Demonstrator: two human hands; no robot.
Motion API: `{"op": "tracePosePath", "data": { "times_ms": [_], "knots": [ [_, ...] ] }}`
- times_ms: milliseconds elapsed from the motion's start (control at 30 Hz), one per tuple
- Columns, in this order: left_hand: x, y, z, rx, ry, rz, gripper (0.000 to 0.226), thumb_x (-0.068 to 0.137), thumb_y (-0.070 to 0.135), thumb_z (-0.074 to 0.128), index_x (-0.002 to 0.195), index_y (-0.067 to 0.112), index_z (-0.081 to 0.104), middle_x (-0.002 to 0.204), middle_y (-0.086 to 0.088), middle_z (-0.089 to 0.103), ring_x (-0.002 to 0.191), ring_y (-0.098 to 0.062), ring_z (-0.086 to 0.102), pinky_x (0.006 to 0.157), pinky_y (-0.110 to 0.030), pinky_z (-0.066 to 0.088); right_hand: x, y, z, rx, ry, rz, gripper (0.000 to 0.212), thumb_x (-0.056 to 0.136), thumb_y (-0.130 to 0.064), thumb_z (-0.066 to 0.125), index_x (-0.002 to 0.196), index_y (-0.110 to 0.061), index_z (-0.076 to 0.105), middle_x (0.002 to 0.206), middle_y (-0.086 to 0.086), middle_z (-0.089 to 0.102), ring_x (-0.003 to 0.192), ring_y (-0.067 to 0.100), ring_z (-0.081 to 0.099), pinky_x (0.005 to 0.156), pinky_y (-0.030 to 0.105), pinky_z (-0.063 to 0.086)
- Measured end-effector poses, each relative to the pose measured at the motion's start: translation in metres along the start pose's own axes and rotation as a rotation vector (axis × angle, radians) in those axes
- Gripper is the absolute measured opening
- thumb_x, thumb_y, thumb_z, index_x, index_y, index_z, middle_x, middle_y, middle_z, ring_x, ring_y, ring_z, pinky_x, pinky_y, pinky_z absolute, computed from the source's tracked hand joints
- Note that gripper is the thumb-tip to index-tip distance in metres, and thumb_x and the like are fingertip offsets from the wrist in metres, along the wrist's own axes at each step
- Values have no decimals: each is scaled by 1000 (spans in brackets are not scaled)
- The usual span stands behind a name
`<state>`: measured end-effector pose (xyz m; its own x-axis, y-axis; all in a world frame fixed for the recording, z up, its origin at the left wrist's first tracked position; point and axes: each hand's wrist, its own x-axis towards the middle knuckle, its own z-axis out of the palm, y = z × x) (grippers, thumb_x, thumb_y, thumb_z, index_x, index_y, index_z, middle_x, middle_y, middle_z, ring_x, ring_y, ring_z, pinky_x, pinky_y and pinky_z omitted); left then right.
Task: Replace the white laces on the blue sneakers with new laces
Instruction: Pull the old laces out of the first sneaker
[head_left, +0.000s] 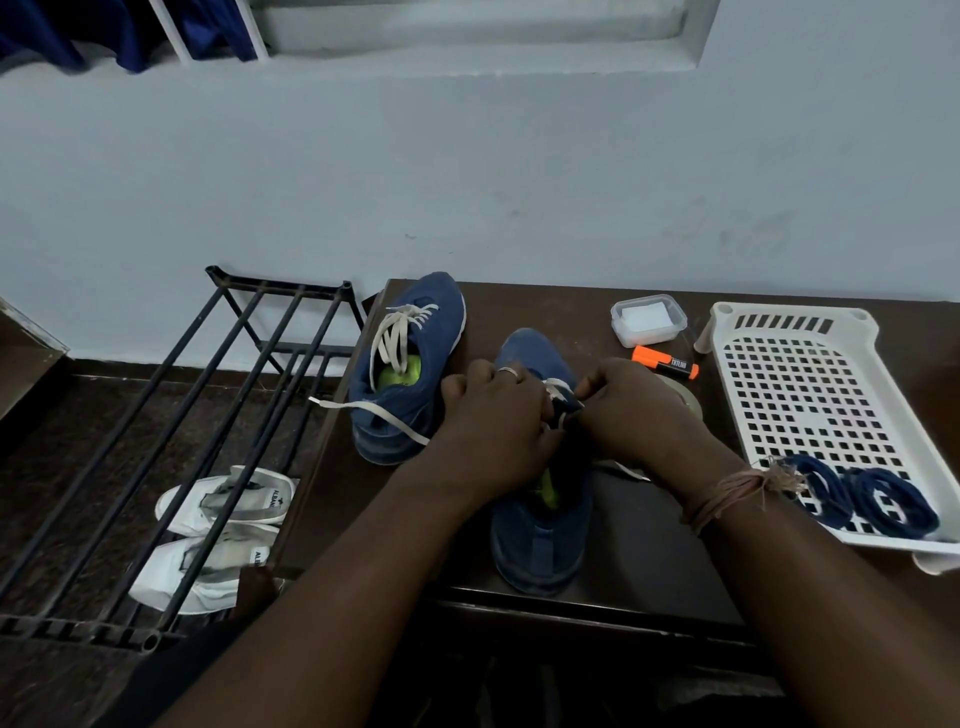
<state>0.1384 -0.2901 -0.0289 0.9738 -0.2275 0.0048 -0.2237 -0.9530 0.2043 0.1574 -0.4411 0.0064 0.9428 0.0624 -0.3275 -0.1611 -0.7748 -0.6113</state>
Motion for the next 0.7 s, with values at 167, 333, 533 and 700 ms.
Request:
{"op": "tracePosePath", "data": {
  "times_ms": [167,333,533,700],
  "knots": [
    [2,2,3,4,91,50,27,95,39,49,93,24,72,113,4,59,110,-25,46,89,-41,34,-2,-4,-2,-22,-31,-3,8,90,-6,63,97,-9,67,91,7,65,73,12,57,55,22,41],
    [7,4,-23,-830,19,-291,26,93,33,48,86,12,62,87,-10,66,77,-26,61,73,-42,50,-3,-3,-2,-21,-6,12,12,89,-9,65,98,-3,69,93,16,70,84,27,68,75,41,58],
    [4,-1,-22,-477,27,-191,27,85,57,68,91,32,61,67,13,58,74,-2,59,78,-32,35,-4,-6,-1,-33,3,1,12,92,-12,62,99,-5,67,95,15,69,85,27,69,76,40,57],
    [6,-6,-18,-65,86,-54,24,82,62,67,88,41,76,94,8,57,103,-19,54,80,-39,28,-2,-5,0,-30,-13,15,13,87,-10,69,99,-8,67,95,12,68,85,25,68,72,36,57]
  ]
}}
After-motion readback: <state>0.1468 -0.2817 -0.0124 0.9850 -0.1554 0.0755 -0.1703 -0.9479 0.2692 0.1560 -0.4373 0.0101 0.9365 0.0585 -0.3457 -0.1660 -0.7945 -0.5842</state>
